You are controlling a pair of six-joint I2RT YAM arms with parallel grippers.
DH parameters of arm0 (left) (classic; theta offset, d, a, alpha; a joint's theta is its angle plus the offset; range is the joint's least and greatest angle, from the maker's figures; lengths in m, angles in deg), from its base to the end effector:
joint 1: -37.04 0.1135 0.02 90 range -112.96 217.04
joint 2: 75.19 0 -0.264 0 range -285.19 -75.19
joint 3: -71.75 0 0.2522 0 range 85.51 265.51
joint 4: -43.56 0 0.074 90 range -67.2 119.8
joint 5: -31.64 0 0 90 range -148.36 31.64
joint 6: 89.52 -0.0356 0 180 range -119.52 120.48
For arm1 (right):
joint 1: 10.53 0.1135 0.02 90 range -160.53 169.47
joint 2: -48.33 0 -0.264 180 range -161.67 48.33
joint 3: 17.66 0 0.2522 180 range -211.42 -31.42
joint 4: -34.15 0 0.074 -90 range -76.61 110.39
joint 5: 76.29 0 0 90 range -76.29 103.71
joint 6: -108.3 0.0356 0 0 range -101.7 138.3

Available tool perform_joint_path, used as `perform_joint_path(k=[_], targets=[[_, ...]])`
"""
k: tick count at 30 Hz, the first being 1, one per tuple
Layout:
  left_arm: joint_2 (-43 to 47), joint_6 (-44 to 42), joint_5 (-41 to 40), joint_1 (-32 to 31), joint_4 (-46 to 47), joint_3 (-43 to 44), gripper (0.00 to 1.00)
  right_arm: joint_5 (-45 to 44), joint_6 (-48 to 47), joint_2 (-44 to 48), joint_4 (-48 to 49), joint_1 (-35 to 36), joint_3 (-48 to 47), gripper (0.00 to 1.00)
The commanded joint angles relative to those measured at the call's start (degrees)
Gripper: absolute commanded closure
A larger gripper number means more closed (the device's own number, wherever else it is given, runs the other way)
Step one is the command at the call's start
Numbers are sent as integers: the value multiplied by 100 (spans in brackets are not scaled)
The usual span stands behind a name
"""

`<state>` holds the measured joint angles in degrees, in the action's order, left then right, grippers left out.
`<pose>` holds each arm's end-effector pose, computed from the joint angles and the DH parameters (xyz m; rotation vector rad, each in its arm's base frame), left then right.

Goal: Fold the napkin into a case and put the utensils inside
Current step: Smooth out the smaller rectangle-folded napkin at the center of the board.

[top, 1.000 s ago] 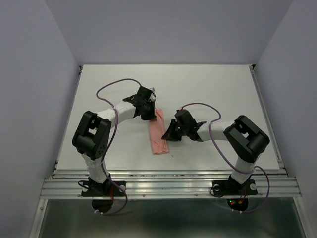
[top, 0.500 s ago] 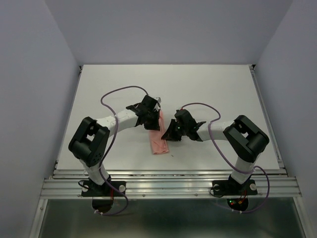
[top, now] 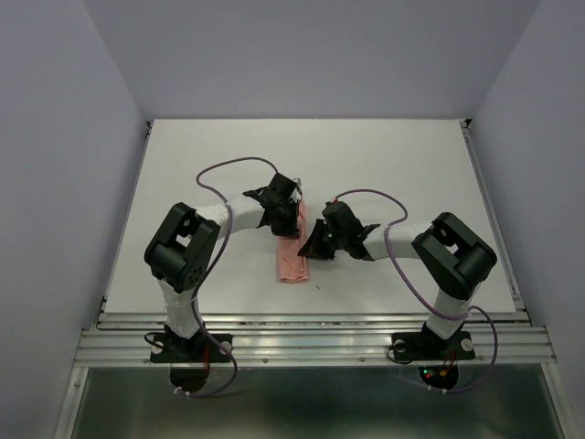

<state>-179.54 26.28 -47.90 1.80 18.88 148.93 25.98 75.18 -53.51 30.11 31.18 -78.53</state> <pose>0.3043 -0.2229 0.1684 0.2937 2.5649 -0.6566 0.2499 0.2329 0.1296 0.2290 2.5979 1.0006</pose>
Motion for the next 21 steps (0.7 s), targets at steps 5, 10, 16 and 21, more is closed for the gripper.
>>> perform_joint_path(k=[5, 10, 16, 21], targets=[[-401, -172, -466, 158, 37, 531, 100, -102, -63, -37, -128, 65, 97, 99], [-480, -233, -518, 255, 46, 698, 100, -111, -46, -46, -128, 65, 97, 99], [-734, -304, -615, 281, -77, 1093, 100, -137, -28, -20, -136, 65, 123, 99], [-937, -330, -624, 316, -104, 1287, 100, -146, -28, -2, -128, 65, 132, 99]])
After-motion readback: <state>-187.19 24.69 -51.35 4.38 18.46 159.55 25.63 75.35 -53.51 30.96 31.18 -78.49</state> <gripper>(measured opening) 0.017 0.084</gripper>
